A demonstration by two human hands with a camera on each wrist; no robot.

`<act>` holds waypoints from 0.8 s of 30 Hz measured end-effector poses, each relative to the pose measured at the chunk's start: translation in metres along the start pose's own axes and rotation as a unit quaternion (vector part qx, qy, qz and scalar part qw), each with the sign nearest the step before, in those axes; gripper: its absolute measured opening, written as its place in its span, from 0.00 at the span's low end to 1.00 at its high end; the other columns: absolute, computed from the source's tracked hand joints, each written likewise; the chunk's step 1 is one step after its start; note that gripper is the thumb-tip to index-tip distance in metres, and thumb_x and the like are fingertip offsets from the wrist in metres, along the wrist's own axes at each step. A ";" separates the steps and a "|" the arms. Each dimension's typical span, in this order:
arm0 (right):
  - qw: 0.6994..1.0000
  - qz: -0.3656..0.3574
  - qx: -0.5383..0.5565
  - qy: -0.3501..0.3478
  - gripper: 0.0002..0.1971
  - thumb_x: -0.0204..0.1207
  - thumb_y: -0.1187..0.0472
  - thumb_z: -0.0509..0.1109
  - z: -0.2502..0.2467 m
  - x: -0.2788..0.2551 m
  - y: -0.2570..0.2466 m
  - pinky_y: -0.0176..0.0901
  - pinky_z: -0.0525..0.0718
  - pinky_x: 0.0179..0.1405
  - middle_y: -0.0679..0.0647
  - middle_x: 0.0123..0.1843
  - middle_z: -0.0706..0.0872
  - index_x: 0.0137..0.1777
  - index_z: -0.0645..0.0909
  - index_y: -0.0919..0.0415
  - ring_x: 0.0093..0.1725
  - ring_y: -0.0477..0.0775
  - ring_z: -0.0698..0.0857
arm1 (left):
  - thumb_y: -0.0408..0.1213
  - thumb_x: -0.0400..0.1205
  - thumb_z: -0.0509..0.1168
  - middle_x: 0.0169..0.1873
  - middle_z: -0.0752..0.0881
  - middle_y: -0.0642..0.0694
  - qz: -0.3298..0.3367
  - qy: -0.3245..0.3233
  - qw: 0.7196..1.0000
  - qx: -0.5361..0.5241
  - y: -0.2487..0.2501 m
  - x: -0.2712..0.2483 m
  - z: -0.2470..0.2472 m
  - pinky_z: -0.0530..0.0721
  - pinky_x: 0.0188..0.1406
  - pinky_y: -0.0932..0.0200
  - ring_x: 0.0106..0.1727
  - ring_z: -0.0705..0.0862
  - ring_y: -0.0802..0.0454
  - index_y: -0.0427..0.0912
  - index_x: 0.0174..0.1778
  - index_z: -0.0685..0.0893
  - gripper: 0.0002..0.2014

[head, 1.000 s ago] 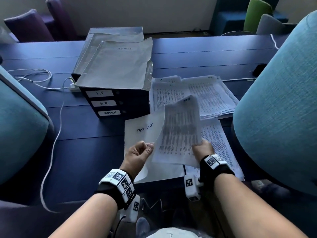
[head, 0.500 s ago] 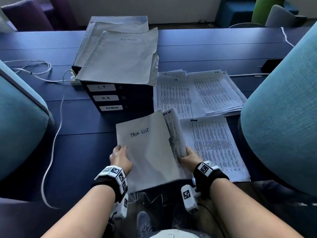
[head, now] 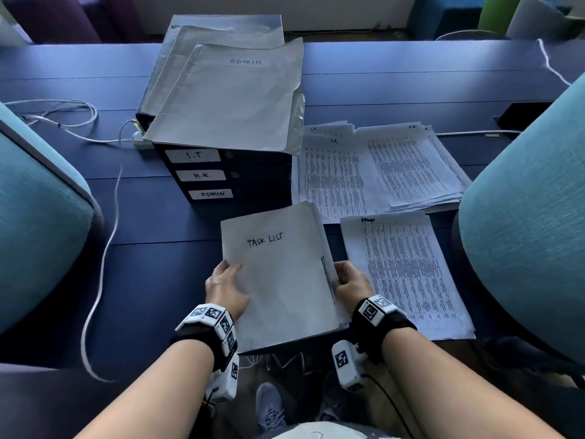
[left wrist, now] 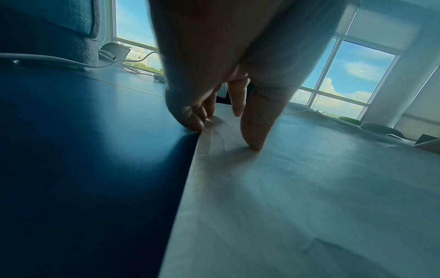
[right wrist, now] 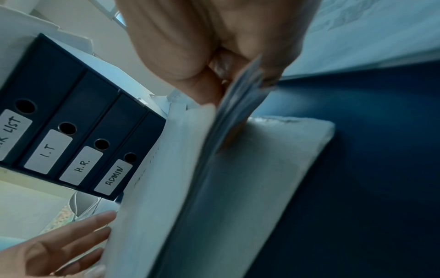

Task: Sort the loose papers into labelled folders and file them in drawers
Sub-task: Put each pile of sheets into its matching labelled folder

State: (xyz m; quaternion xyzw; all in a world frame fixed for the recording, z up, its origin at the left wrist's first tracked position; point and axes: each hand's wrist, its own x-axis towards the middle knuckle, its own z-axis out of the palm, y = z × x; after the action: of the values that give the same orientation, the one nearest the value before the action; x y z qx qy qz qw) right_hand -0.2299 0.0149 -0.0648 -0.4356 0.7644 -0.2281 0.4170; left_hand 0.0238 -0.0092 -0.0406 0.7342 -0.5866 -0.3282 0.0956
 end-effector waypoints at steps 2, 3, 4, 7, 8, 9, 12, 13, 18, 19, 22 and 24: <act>1.000 -0.003 0.013 -0.003 0.11 0.77 0.65 0.69 0.004 0.001 0.000 0.49 0.87 0.53 0.48 0.48 0.90 0.54 0.81 0.48 0.49 0.52 0.88 | 0.27 0.70 0.71 0.75 0.72 0.44 0.002 -0.002 1.000 -0.002 -0.001 0.002 0.000 0.65 0.75 0.61 0.74 0.71 0.41 0.47 0.76 0.77 0.35; 1.000 -0.005 0.017 -0.003 0.10 0.77 0.64 0.70 0.005 0.001 -0.001 0.51 0.88 0.50 0.49 0.45 0.90 0.52 0.81 0.46 0.47 0.53 0.89 | 0.27 0.69 0.71 0.75 0.72 0.44 0.002 -0.003 1.000 -0.004 -0.001 0.003 0.001 0.65 0.75 0.61 0.75 0.71 0.41 0.47 0.75 0.77 0.35; 1.000 -0.006 0.020 -0.003 0.10 0.76 0.63 0.71 0.006 0.002 -0.001 0.52 0.88 0.48 0.50 0.43 0.90 0.50 0.80 0.45 0.46 0.55 0.89 | 0.27 0.69 0.71 0.75 0.71 0.44 0.002 -0.003 1.000 -0.004 -0.001 0.004 0.002 0.64 0.75 0.61 0.75 0.70 0.41 0.47 0.75 0.77 0.35; 1.000 -0.003 0.024 -0.012 0.09 0.77 0.63 0.71 0.009 0.003 -0.003 0.55 0.89 0.45 0.53 0.40 0.90 0.49 0.80 0.46 0.43 0.58 0.89 | 0.27 0.69 0.71 0.74 0.71 0.44 0.001 -0.003 1.000 -0.002 -0.004 0.006 0.004 0.65 0.74 0.62 0.74 0.71 0.41 0.47 0.75 0.78 0.35; 1.000 -0.004 0.023 -0.018 0.09 0.78 0.65 0.69 0.010 0.002 -0.005 0.55 0.89 0.45 0.54 0.41 0.90 0.50 0.81 0.48 0.43 0.58 0.89 | 0.28 0.69 0.71 0.75 0.70 0.44 0.000 -0.005 1.000 0.002 -0.005 0.007 0.005 0.66 0.74 0.61 0.74 0.70 0.41 0.47 0.75 0.78 0.35; 0.999 -0.005 0.022 -0.025 0.10 0.79 0.68 0.67 0.009 0.002 -0.008 0.54 0.89 0.46 0.54 0.43 0.90 0.52 0.82 0.50 0.44 0.58 0.88 | 0.29 0.69 0.72 0.76 0.69 0.45 -0.001 -0.006 1.000 0.006 -0.006 0.008 0.005 0.66 0.74 0.61 0.74 0.70 0.41 0.48 0.75 0.77 0.35; 0.997 -0.011 -0.061 -0.042 0.15 0.78 0.74 0.57 0.006 0.003 -0.016 0.45 0.80 0.49 0.54 0.51 0.84 0.57 0.81 0.61 0.53 0.57 0.83 | 0.32 0.70 0.72 0.77 0.65 0.43 -0.025 0.000 0.999 0.027 -0.005 0.008 0.006 0.68 0.73 0.58 0.74 0.67 0.39 0.52 0.77 0.73 0.37; 0.993 -0.014 -0.110 -0.035 0.16 0.77 0.73 0.56 0.004 0.003 -0.019 0.45 0.77 0.53 0.55 0.54 0.82 0.59 0.80 0.63 0.57 0.59 0.81 | 0.33 0.69 0.72 0.77 0.64 0.42 -0.045 0.003 0.998 0.035 -0.004 0.008 0.005 0.70 0.72 0.57 0.73 0.67 0.37 0.53 0.77 0.72 0.38; 0.985 0.017 -0.171 0.012 0.16 0.81 0.62 0.58 0.004 0.001 -0.023 0.49 0.75 0.64 0.59 0.67 0.71 0.68 0.75 0.57 0.65 0.63 0.76 | 0.32 0.69 0.73 0.70 0.63 0.41 -0.104 -0.011 0.994 0.017 0.002 0.006 -0.002 0.78 0.65 0.52 0.63 0.77 0.35 0.55 0.77 0.67 0.40; 0.984 0.019 -0.177 0.004 0.16 0.81 0.62 0.58 0.006 -0.001 -0.024 0.48 0.75 0.63 0.59 0.67 0.71 0.68 0.74 0.58 0.64 0.63 0.76 | 0.31 0.69 0.73 0.69 0.62 0.42 -0.107 -0.018 0.994 0.007 0.001 0.006 -0.003 0.79 0.65 0.52 0.61 0.79 0.35 0.55 0.77 0.66 0.41; 0.982 0.004 -0.186 -0.017 0.16 0.79 0.67 0.58 0.015 -0.008 -0.028 0.47 0.75 0.61 0.60 0.65 0.72 0.66 0.72 0.61 0.63 0.63 0.76 | 0.30 0.66 0.74 0.66 0.62 0.43 -0.109 -0.049 0.993 -0.005 -0.006 0.006 -0.006 0.83 0.62 0.52 0.53 0.82 0.38 0.57 0.74 0.68 0.41; 0.982 -0.008 -0.185 -0.031 0.16 0.78 0.68 0.58 0.022 -0.013 -0.031 0.44 0.73 0.57 0.60 0.63 0.71 0.66 0.72 0.62 0.60 0.62 0.76 | 0.30 0.66 0.70 0.62 0.69 0.43 -0.104 -0.051 0.993 0.009 -0.013 0.007 -0.012 0.86 0.57 0.50 0.51 0.83 0.39 0.58 0.68 0.72 0.35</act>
State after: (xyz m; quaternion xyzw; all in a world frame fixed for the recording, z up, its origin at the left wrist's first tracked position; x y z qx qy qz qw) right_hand -0.1936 0.0102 -0.0487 -0.5181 0.7768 -0.0720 0.3507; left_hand 0.0415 -0.0151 -0.0409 0.7741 -0.5144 -0.3681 0.0247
